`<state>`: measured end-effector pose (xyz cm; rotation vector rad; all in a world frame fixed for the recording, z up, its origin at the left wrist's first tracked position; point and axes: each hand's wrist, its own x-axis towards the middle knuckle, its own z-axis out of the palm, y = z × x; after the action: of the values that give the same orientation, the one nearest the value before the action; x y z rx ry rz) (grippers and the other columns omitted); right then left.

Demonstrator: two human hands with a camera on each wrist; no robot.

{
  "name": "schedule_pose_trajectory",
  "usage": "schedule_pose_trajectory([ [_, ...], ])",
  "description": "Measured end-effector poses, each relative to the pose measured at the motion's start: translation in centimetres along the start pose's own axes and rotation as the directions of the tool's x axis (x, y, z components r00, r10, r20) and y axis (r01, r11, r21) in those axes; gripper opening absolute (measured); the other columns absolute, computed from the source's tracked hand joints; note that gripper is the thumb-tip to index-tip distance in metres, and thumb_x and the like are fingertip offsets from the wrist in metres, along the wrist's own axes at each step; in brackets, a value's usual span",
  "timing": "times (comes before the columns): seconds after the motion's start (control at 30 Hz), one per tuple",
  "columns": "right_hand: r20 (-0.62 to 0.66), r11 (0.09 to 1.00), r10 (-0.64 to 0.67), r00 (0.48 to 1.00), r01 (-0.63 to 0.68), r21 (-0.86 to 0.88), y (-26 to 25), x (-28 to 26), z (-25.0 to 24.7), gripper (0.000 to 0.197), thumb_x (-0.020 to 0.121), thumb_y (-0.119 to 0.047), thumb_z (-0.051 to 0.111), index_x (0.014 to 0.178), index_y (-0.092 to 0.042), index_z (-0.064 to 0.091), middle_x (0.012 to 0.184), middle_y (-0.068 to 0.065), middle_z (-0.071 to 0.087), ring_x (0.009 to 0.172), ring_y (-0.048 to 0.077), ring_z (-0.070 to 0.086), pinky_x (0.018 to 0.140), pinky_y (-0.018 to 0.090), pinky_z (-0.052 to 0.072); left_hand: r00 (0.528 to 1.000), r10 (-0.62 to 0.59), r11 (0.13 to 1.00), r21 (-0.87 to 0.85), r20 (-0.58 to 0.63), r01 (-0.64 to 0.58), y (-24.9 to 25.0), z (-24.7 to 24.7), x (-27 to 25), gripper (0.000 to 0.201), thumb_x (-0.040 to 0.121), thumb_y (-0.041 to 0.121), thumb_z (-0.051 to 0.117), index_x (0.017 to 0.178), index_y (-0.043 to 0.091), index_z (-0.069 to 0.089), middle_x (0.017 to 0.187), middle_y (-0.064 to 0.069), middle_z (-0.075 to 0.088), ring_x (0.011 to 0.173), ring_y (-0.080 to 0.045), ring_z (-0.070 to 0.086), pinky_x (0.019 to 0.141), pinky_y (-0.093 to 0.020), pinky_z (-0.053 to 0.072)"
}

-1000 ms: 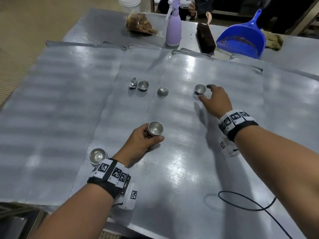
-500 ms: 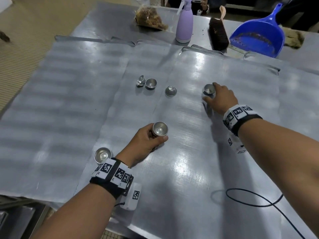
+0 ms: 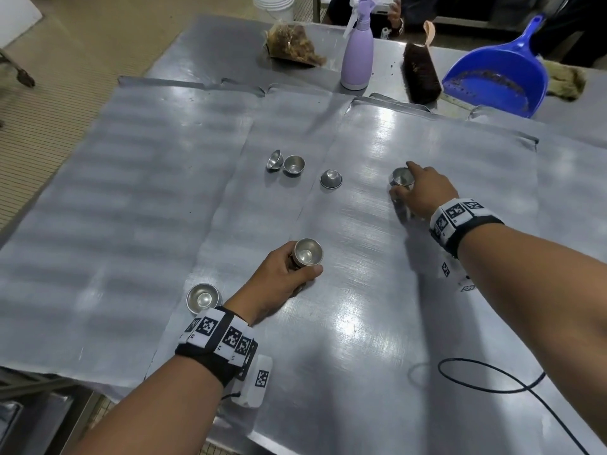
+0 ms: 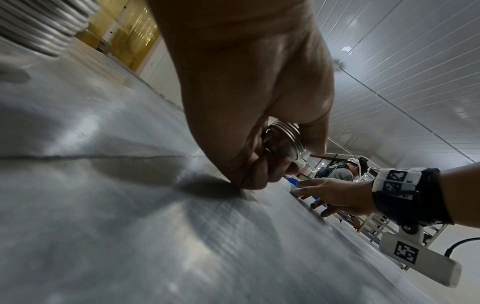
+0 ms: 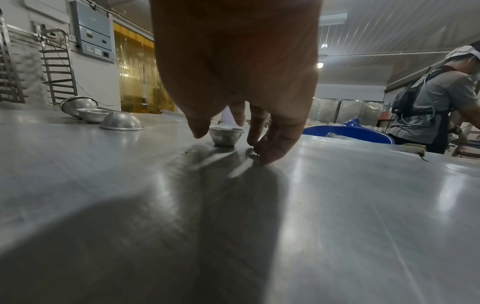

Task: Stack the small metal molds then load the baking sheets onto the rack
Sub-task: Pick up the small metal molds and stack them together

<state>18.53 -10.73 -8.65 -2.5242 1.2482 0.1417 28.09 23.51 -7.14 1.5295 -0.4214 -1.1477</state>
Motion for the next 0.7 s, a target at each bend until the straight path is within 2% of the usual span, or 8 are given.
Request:
schedule_pose_trajectory([
  [0.07,0.024,1.0,0.0,1.0,0.0,0.009,-0.2,0.2,-0.3,0.072,0.095,-0.052,0.055,0.155,-0.029,0.024,0.147,0.017,0.044,0.126,0.044,0.049,0.098,0.05,0.048,1.0,-0.002,1.0,0.0,0.0,0.002,-0.1,-0.1,-0.1,0.033,0.091,0.015,0.077,0.121,0.016,0.064,0.098,0.003,0.068,0.086,-0.007,0.063,0.077,-0.024,0.053],
  [0.13,0.06,1.0,-0.019,0.998,0.019,-0.004,-0.2,0.7,-0.6,0.068,0.095,-0.051,0.055,0.153,-0.027,0.028,0.147,0.016,0.045,0.125,0.043,0.051,0.099,0.05,0.048,1.0,0.0,1.0,-0.003,0.001,0.0,-0.2,-0.3,-0.1,0.032,0.091,0.015,0.077,0.12,0.017,0.065,0.097,0.004,0.069,0.086,-0.008,0.063,0.08,-0.025,0.054],
  [0.23,0.06,0.999,-0.051,0.997,0.05,0.012,-0.4,0.9,-0.9,0.048,0.096,-0.044,0.057,0.136,-0.019,0.049,0.128,0.015,0.059,0.108,0.036,0.059,0.088,0.042,0.049,1.0,0.002,1.0,0.011,-0.004,-0.002,-0.2,-0.4,-0.1,0.03,0.091,0.015,0.076,0.119,0.017,0.065,0.093,0.003,0.068,0.08,-0.006,0.062,0.069,-0.019,0.05],
  [0.33,0.045,0.998,-0.042,0.998,0.04,0.046,-0.7,0.1,-1.0,0.044,0.094,-0.042,0.062,0.127,-0.014,0.055,0.115,0.011,0.064,0.095,0.028,0.057,0.078,0.036,0.044,1.0,0.006,1.0,0.01,-0.018,-0.005,-0.1,-0.3,0.0,0.028,0.092,0.013,0.075,0.118,0.015,0.065,0.09,0.003,0.067,0.073,-0.003,0.061,0.064,-0.017,0.048],
  [0.43,0.013,0.994,-0.074,0.997,0.073,0.078,-1.4,-2.2,-0.6,0.044,0.091,-0.045,0.065,0.124,-0.017,0.058,0.111,0.008,0.066,0.094,0.026,0.059,0.078,0.036,0.047,1.0,0.009,1.0,0.018,-0.01,-0.009,-0.3,-0.3,0.1,0.027,0.091,0.018,0.077,0.116,0.018,0.066,0.086,0.002,0.065,0.068,-0.008,0.056,0.059,-0.023,0.042],
  [0.57,-0.025,0.968,-0.15,0.988,0.152,0.201,-3.4,-7.3,1.1,0.034,0.085,-0.047,0.068,0.111,-0.026,0.063,0.098,-0.004,0.068,0.086,0.019,0.063,0.077,0.036,0.054,1.0,0.011,1.0,0.0,-0.008,-0.011,-0.3,0.0,0.1,0.029,0.093,0.012,0.075,0.119,0.011,0.063,0.085,0.004,0.065,0.064,-0.003,0.059,0.056,-0.015,0.045],
  [0.63,-0.013,0.952,-0.197,0.98,0.195,0.238,-4.3,-9.9,1.8,0.036,0.08,-0.05,0.068,0.109,-0.03,0.064,0.095,-0.006,0.069,0.083,0.018,0.063,0.075,0.037,0.056,1.0,0.007,1.0,-0.006,-0.001,-0.007,-0.2,0.3,-0.1,0.034,0.093,0.01,0.073,0.124,0.008,0.061,0.087,0.003,0.065,0.065,-0.002,0.061,0.058,-0.013,0.048],
  [0.7,0.015,0.94,-0.203,0.979,0.191,0.281,-5.0,-12.2,2.4,0.042,0.075,-0.054,0.067,0.111,-0.034,0.063,0.094,-0.005,0.068,0.083,0.018,0.063,0.073,0.036,0.055,1.0,-0.001,0.999,-0.04,0.011,0.001,-0.3,0.4,-0.3,0.033,0.092,0.009,0.074,0.124,0.008,0.062,0.092,0.001,0.067,0.077,-0.005,0.064,0.072,-0.019,0.057],
])
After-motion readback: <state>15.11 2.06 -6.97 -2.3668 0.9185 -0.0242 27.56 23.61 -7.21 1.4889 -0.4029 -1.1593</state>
